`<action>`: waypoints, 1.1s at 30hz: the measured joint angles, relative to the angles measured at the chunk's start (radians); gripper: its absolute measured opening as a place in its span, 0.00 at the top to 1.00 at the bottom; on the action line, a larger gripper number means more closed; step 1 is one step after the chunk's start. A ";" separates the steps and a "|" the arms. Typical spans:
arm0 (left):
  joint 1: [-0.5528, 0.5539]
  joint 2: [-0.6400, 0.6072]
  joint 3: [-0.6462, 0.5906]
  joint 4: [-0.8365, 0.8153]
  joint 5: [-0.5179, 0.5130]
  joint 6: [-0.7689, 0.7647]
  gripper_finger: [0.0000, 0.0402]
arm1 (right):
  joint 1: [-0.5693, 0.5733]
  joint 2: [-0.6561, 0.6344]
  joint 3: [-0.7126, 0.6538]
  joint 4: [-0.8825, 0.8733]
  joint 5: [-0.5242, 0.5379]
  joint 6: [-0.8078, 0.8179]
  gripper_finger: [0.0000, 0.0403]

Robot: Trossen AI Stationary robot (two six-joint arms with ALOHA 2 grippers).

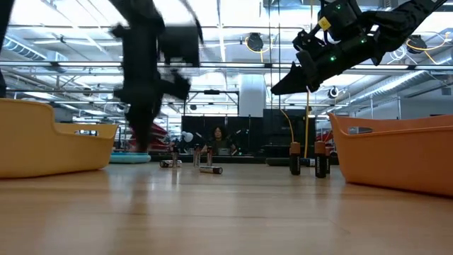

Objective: Sort batteries
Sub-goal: Put the silver battery into the yellow bin

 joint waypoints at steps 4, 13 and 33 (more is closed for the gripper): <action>-0.022 -0.140 0.039 -0.110 0.038 -0.078 0.95 | 0.000 0.000 0.000 -0.004 0.000 0.005 0.62; -0.134 -0.320 0.001 -0.323 0.078 -0.338 0.86 | 0.002 0.000 0.000 -0.008 -0.002 0.009 0.62; 0.019 -0.214 0.001 0.114 -0.177 -0.008 0.62 | 0.003 0.000 0.000 -0.022 -0.005 0.014 0.62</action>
